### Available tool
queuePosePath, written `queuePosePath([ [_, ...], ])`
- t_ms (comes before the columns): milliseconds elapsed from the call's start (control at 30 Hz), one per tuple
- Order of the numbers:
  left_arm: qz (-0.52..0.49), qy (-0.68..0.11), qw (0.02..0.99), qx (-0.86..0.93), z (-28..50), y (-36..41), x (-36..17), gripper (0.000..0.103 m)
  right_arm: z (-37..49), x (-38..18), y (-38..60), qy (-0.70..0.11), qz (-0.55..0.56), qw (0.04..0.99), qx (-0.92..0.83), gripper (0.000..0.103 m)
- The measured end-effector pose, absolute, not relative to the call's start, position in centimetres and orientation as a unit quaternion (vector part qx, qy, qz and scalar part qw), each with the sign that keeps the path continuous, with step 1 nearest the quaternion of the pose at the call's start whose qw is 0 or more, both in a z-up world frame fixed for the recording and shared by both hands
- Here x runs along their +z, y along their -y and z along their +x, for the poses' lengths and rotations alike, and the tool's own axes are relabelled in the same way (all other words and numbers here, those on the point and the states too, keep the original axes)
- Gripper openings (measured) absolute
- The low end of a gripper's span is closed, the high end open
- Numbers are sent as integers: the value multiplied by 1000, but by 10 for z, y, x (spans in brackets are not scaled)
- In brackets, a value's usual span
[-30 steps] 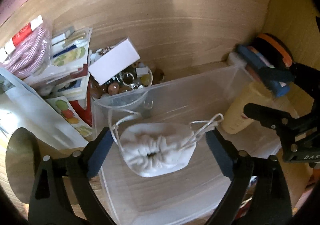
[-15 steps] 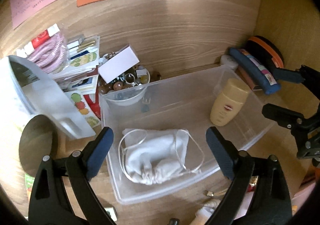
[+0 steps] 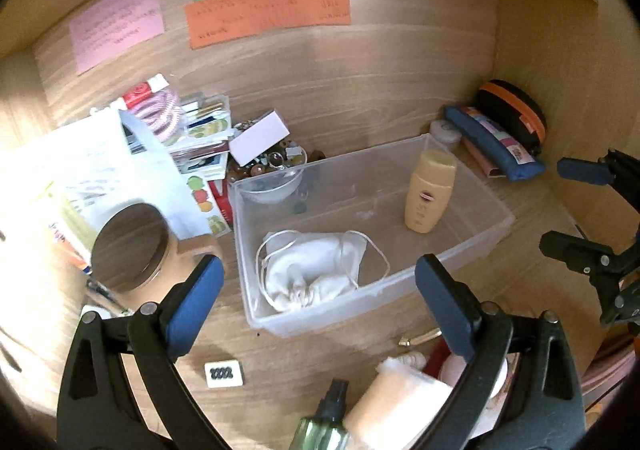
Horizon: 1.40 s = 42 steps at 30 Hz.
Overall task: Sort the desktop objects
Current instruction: 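Open both grippers to release the pouch and bottle in the box, then grasp the green glass bottle with the left gripper while the right grasps the pink container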
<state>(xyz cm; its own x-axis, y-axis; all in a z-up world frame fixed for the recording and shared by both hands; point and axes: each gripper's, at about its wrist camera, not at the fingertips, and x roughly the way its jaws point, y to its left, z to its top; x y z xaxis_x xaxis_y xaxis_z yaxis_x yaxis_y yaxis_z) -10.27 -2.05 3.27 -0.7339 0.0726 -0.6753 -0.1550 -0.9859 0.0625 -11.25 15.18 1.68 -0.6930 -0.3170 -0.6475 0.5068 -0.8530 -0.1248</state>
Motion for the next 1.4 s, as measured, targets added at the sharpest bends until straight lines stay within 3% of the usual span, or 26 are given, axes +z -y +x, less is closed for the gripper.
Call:
queuePosePath([
  [667,-394,3,30,919,-31,81,-13,100,-50,-32,-169,-121,339,241,-901,85],
  [1200,-412,-10,67,908,6,84,-55,100,-28,-72,-138,-98,370,337,-860,83],
  [1300,-419,-17,82,904,0,79,-61,92,-32,-78,-126,-104,380,343,-853,81],
  [1400,-432,-29,94,896,-8,74,-67,77,-35,-83,-118,-109,386,347,-848,80],
])
